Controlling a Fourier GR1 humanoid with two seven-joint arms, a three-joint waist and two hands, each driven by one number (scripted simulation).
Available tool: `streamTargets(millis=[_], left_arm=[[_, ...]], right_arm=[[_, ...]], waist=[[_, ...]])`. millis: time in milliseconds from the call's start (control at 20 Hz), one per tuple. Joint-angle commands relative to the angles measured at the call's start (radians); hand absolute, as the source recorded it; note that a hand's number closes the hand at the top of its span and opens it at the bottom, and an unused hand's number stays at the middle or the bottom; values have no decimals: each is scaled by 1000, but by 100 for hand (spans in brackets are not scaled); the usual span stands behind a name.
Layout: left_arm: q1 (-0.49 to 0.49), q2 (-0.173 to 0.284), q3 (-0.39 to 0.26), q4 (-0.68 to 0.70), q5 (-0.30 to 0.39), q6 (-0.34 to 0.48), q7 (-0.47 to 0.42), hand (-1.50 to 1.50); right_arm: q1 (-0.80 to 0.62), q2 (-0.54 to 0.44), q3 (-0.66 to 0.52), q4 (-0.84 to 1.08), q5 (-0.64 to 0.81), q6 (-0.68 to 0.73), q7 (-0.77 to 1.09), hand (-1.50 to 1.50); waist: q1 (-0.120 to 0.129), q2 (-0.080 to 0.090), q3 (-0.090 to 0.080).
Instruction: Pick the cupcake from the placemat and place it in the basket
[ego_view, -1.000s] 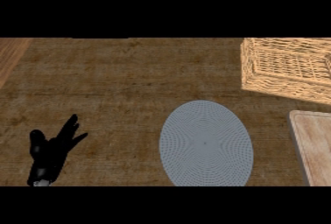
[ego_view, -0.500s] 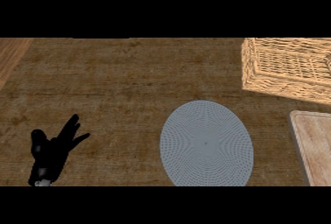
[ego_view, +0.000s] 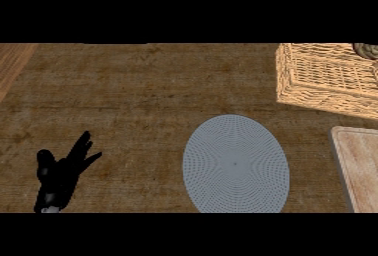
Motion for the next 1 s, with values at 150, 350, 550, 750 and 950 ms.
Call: streamTargets(millis=[150,350,550,750,950], left_arm=[[6,-11,3,103,-7,-13,16,0],[20,1,3,25,9,-24,85,0],[38,10,21,62,19,-54,40,0],[79,3,18,52,9,-46,26,0],[69,3,5,-12,-10,-26,85,0]], right_arm=[[39,-69,29,98,28,0,-140,-150],[2,-105,6,99,-4,-3,-160,-150],[-19,-130,-49,117,-61,-14,-167,-150],[7,-193,-116,63,-131,25,-131,-150],[88,-197,-158,52,-163,-27,-137,-150]], waist=[[-6,9,-13],[-7,5,-13],[-6,5,-13],[-22,0,-14],[-24,-1,-13]])
